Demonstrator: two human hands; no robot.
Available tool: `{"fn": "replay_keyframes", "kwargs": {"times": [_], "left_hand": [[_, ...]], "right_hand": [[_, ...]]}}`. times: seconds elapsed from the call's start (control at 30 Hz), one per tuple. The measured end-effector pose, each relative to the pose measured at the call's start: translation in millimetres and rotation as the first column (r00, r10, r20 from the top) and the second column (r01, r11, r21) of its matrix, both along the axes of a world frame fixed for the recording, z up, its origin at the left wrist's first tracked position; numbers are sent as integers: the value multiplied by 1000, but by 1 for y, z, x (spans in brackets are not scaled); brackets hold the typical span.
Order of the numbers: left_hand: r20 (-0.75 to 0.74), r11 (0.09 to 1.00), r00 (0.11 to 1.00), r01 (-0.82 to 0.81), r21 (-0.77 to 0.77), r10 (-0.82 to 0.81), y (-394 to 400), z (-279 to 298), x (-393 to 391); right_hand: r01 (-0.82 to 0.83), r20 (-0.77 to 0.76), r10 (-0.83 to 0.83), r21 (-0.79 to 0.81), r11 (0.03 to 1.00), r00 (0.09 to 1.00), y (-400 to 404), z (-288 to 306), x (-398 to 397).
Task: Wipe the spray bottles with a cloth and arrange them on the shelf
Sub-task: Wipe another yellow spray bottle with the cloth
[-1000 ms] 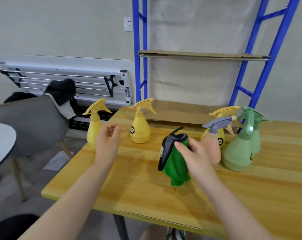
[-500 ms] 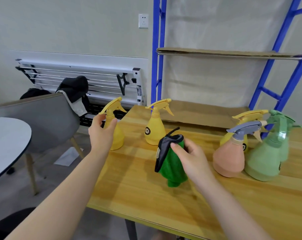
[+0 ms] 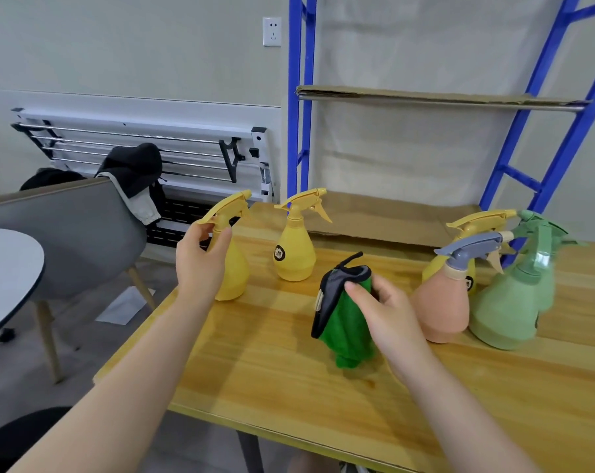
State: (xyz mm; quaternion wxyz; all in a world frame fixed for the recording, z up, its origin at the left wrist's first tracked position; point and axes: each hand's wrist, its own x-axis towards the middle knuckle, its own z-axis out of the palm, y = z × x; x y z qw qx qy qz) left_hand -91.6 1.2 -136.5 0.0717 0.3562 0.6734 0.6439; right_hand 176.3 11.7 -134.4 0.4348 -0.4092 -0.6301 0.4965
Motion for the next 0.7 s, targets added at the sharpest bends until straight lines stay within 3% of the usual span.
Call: {"fn": "replay_keyframes", "kwargs": {"times": [0.2, 0.37, 0.47, 0.7], "left_hand": [[-12, 978, 980, 199, 57, -199, -13, 9, 53], [29, 885, 889, 451, 115, -457, -7, 19, 98], [59, 848, 854, 503, 165, -517, 8, 21, 124], [150, 728, 719, 632, 265, -678, 47, 25, 161]], "right_hand": [[56, -29, -53, 104, 993, 998, 6, 5, 25], [135, 10, -143, 278, 951, 990, 9, 14, 39], [183, 79, -236, 414, 892, 969, 12, 22, 41], [127, 87, -195, 493, 861, 977, 53, 4, 30]]}}
